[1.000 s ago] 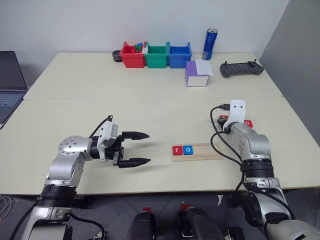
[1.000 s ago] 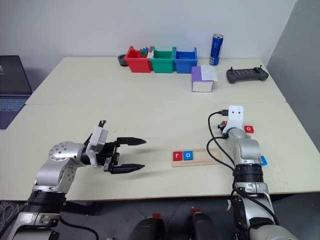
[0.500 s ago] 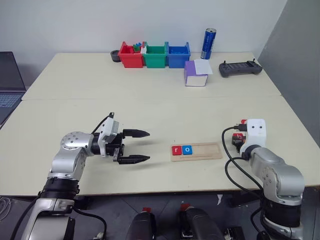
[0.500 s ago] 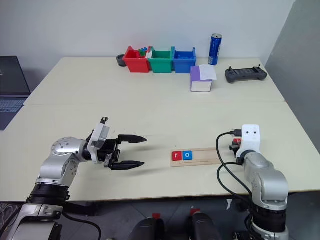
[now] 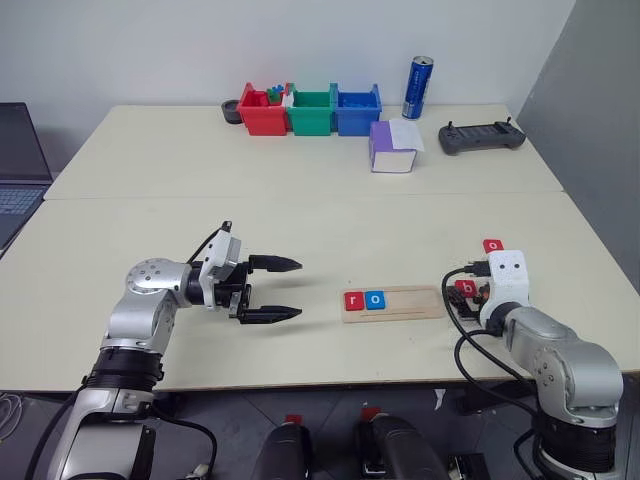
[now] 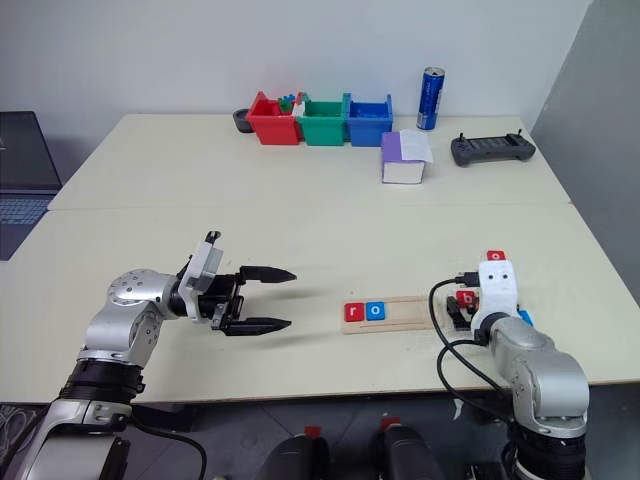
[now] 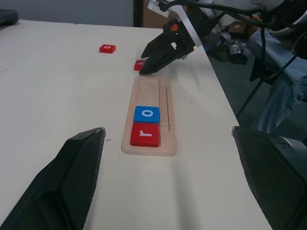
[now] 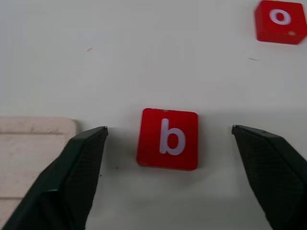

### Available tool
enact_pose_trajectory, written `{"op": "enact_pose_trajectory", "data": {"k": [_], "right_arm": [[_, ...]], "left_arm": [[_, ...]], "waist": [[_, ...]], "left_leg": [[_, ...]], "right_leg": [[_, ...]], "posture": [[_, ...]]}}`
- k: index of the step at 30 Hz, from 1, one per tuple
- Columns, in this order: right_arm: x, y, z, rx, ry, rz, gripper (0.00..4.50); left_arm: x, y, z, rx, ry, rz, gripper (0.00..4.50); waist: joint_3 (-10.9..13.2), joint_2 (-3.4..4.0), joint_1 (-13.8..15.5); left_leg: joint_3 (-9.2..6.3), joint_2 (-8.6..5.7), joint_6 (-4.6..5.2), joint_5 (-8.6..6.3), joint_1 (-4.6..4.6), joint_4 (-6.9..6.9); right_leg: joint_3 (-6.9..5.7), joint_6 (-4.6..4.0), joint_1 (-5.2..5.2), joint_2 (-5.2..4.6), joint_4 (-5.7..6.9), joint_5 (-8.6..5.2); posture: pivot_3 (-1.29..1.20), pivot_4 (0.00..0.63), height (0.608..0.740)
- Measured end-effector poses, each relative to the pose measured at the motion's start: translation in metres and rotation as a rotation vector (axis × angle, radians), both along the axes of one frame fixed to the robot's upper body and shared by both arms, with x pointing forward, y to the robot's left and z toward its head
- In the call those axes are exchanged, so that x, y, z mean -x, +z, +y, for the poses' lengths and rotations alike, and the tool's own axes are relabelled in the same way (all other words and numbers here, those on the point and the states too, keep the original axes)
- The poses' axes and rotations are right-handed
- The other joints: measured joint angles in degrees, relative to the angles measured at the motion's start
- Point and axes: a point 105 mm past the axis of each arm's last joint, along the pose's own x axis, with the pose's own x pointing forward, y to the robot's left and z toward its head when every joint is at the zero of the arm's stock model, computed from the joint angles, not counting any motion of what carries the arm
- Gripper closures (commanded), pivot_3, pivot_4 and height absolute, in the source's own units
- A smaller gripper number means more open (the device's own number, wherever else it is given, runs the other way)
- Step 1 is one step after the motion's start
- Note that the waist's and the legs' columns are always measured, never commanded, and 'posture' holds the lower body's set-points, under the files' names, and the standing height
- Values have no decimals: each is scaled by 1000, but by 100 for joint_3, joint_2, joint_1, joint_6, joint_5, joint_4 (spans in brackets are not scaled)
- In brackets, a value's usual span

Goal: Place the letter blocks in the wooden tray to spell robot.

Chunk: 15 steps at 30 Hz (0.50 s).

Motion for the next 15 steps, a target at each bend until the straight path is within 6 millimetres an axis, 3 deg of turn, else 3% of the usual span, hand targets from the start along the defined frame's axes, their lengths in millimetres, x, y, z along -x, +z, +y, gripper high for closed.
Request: {"op": "enact_pose_trajectory", "data": {"k": [7,11,15], "right_arm": [[15,64,-18,199,555,-92,42],[32,56,-15,142,966,26,42],[16,48,-22,187,1176,87,42]], "left_arm": [[5,1,-2,-14,-15,-16,0],[7,-1,-4,-27,-14,-24,0],[9,-3,-4,-33,-10,-34,0]], "waist": [[1,-3,17],[3,-7,1],[9,-6,-19]], "left_leg": [[-11,0,15,-9,0,-14],[-11,5,15,-9,-1,-23],[0,4,17,-10,-4,-11]], "right_leg": [[-14,1,14,5,-44,0],[-14,10,19,12,-71,5],[-2,20,17,10,-68,12]], "posture": [[0,150,740],[0,150,740],[0,150,740]]}}
